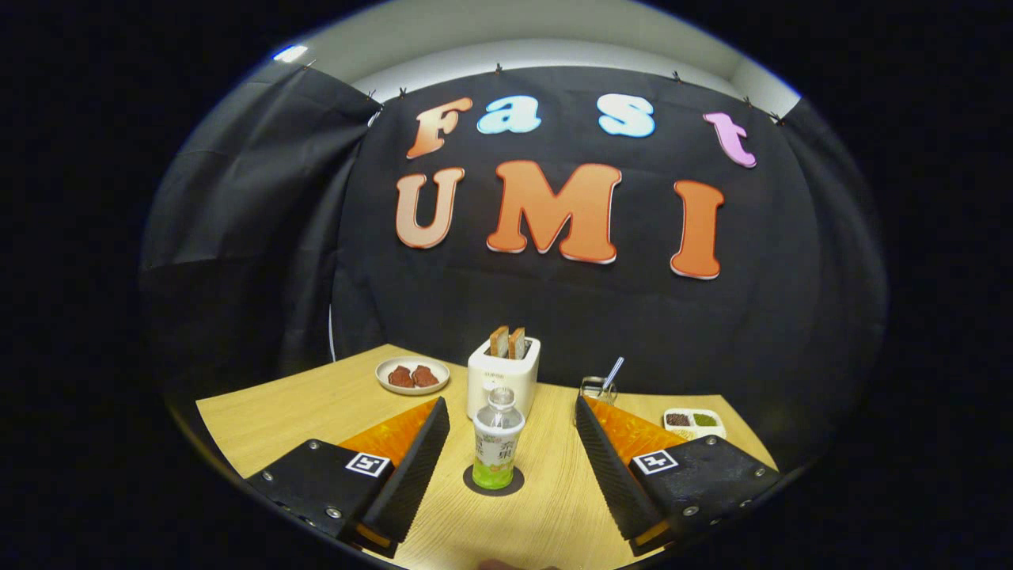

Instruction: Take the bottle from table, then pour the juice into the cup, finally place the bottle on the coaster

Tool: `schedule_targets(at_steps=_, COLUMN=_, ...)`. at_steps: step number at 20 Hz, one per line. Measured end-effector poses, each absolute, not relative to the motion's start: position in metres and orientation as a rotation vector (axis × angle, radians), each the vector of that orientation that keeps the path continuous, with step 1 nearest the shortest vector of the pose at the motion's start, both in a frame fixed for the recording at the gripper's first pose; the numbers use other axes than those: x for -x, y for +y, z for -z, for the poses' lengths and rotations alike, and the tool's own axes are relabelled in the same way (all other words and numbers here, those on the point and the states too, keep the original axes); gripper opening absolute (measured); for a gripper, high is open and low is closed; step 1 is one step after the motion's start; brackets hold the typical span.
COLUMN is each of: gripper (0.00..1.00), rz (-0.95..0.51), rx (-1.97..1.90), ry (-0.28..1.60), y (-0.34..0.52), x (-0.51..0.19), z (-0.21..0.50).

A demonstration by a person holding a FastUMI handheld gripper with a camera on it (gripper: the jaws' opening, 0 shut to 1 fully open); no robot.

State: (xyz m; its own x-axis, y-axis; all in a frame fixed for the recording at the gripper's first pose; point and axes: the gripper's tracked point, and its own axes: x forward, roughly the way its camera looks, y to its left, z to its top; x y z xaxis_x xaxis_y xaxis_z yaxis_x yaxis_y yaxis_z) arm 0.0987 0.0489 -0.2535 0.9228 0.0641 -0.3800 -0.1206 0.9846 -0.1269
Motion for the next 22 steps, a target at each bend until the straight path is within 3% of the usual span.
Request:
schedule_targets(at_steps=10, gripper=0.96, rz=-0.025, rx=0.109, ry=0.211, y=0.045, x=-0.031, z=0.144)
schedule_targets(at_steps=22, gripper=0.96, rz=0.085, rx=0.087, ry=0.053, y=0.018, x=0.017, z=0.08)
